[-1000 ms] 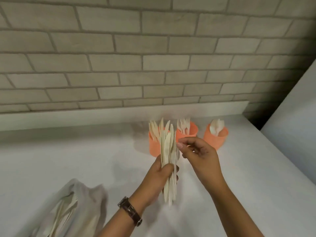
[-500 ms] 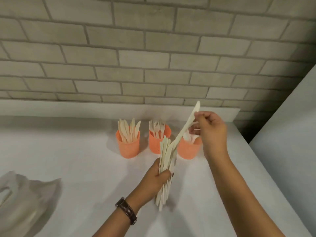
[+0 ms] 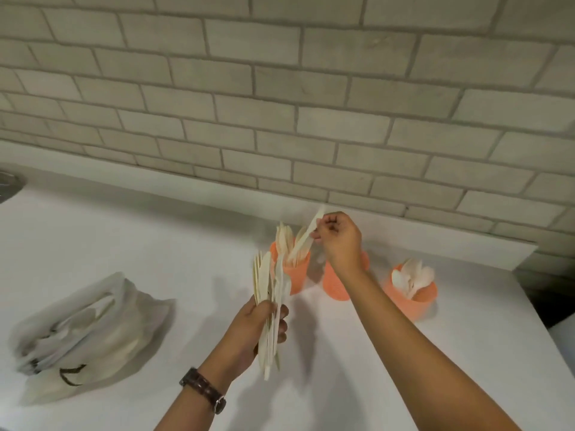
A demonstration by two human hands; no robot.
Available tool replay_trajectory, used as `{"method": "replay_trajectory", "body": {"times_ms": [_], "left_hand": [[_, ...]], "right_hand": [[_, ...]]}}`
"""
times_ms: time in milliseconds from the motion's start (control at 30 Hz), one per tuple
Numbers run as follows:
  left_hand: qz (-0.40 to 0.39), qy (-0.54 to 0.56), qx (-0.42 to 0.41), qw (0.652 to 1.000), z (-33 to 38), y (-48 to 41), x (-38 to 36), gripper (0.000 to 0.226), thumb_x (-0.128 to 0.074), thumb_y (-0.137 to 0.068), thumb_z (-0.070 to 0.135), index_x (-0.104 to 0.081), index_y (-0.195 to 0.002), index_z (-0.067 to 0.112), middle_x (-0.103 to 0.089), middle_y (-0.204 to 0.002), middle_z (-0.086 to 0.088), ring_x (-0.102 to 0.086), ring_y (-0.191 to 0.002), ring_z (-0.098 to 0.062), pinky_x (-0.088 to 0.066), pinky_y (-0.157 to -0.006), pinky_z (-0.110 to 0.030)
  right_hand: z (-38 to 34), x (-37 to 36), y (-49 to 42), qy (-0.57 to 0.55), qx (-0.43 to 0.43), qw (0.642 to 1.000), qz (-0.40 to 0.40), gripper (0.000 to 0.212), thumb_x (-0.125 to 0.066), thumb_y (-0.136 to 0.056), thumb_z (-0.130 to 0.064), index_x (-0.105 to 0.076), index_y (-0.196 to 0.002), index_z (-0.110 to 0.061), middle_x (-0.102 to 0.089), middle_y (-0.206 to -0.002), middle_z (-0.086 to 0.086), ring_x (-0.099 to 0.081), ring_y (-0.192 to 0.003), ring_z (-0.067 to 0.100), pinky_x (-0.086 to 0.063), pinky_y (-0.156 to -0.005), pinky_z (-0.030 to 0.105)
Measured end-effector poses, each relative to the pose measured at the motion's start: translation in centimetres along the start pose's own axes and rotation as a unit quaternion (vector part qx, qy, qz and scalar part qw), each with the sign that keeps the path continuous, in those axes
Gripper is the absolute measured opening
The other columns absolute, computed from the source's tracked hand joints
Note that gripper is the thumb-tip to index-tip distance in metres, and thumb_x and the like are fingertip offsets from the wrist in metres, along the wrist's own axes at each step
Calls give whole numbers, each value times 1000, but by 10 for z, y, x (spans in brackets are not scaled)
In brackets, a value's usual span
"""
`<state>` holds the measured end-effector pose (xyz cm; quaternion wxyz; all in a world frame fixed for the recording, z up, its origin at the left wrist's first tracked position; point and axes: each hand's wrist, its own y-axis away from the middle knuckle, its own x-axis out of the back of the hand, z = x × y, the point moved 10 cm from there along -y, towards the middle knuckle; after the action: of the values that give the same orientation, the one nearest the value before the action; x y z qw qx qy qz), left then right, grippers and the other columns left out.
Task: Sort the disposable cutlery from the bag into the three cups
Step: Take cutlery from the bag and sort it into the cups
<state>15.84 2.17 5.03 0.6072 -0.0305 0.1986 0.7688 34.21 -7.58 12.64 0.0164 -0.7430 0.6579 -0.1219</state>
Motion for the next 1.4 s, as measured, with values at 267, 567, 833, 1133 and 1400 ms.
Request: {"method": "replay_trajectory", "body": {"times_ms": [267, 567, 833, 1133, 1400], "left_hand": [[-35, 14, -4, 999, 5, -15, 2, 12, -41, -75, 15, -46, -85, 14, -44, -65, -2, -34, -53, -15, -36, -51, -23], [-76, -110, -33, 990, -1, -27, -24, 42, -43, -75, 17, -49, -115, 27, -55, -68, 6, -51, -60, -10, -47, -60, -22], [-57, -131, -40, 989, 2, -24, -18, 39, -42, -74, 20, -48, -112, 26, -55, -73, 3, -54, -61, -8, -48, -62, -22], [-30, -103, -25, 994, 14, -25, 10, 34, -47, -75, 23, -48, -109, 20, -55, -78, 0, -54, -60, -11, -47, -60, -25], [-32, -93, -33, 995, 27, -28, 21, 28, -50, -80, 19, -49, -107, 21, -54, -78, 1, -52, -58, -10, -47, -60, -24]], "right_hand": [[9, 3, 20, 35, -51, 998, -12, 8, -61, -85, -9, -65, -92, -11, -67, -81, 1, -66, -70, 12, -55, -69, 33], [-21, -9, 81, 66, -9, 993, -94, 22, -83, -66, -29, -67, -62, -15, -53, -54, -9, -46, -50, 3, -40, -55, 18], [-15, -19, 79, 91, -71, 984, -138, 16, -83, -66, -22, -73, -70, -10, -65, -63, -4, -57, -56, 3, -46, -60, 18], [-10, -58, 65, -3, -177, 957, -231, 22, -76, -76, -18, -57, -70, -7, -42, -39, -8, -31, -34, 8, -32, -42, 22], [-36, -68, 28, -39, -142, 973, -178, 17, -63, -86, -15, -55, -75, -6, -51, -57, 5, -44, -33, 11, -43, -38, 20]]}}
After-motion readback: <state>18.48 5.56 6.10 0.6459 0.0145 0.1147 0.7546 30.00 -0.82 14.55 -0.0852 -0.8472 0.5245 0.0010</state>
